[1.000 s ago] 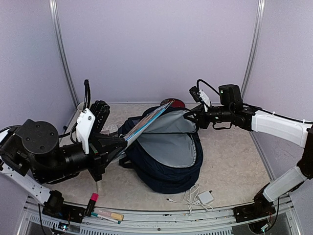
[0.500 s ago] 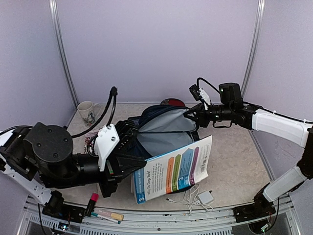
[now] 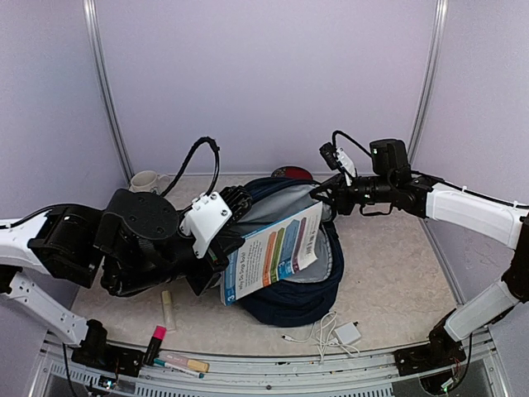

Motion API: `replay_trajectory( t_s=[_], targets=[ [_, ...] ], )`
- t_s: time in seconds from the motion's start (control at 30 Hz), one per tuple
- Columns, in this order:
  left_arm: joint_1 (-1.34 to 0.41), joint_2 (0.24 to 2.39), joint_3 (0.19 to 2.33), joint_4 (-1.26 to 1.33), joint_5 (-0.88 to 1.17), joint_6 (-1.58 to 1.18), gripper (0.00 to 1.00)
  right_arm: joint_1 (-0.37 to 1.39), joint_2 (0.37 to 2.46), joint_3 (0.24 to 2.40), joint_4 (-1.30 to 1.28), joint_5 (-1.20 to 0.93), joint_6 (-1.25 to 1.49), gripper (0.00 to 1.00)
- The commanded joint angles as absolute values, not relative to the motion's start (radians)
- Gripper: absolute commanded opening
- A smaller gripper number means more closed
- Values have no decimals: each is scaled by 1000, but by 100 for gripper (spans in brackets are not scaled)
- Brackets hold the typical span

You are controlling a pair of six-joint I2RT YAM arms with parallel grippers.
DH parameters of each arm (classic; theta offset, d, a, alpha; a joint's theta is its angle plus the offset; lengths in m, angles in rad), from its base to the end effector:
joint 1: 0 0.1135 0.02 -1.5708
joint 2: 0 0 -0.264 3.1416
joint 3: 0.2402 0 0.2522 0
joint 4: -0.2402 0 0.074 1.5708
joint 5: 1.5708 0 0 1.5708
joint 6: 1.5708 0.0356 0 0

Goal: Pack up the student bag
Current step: Place the book in the second largest pocket of the bag.

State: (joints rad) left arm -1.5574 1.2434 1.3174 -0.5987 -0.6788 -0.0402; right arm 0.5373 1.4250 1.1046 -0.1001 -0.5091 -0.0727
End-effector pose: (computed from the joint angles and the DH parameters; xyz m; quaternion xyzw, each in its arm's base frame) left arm 0.0259 -0.2627 0.3905 0.4412 0.7073 -0.1363 0.5352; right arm 0.2737 0.1833 0.3116 -0.3745 0.7335 0.3268 0.4636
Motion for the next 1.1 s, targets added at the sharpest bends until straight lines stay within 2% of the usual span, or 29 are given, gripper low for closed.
replay_trajectory(
  t_s=[0.0, 0.2, 0.3, 0.4, 0.57, 0.73, 0.9, 1.07],
  targets=[
    [-1500, 1243, 1282, -578, -674, 14, 0, 528, 1407, 1161, -14, -557, -43, 0],
    [-1478, 1451, 1412, -665, -926, 125, 0, 528, 1408, 1179, -24, -587, -43, 0],
    [-1476, 1577, 1470, -682, -984, 218, 0, 528, 1406, 1180, -26, -591, -40, 0],
    [-1471, 1689, 1514, -670, -955, 281, 0, 528, 1402, 1175, -21, -601, -34, 0],
    [-1436, 1857, 1610, -690, -721, 283, 0, 528, 1399, 1172, -18, -614, -26, 0],
    [-1410, 1996, 1695, -709, -651, 276, 0, 528, 1398, 1175, -21, -633, -24, 0],
    [-1360, 2086, 1750, -735, -647, 218, 0, 528, 1387, 1174, -21, -649, -18, 0],
    [-1287, 2146, 1801, -810, -800, 96, 0, 528, 1376, 1169, -14, -663, -10, 0]
  ],
)
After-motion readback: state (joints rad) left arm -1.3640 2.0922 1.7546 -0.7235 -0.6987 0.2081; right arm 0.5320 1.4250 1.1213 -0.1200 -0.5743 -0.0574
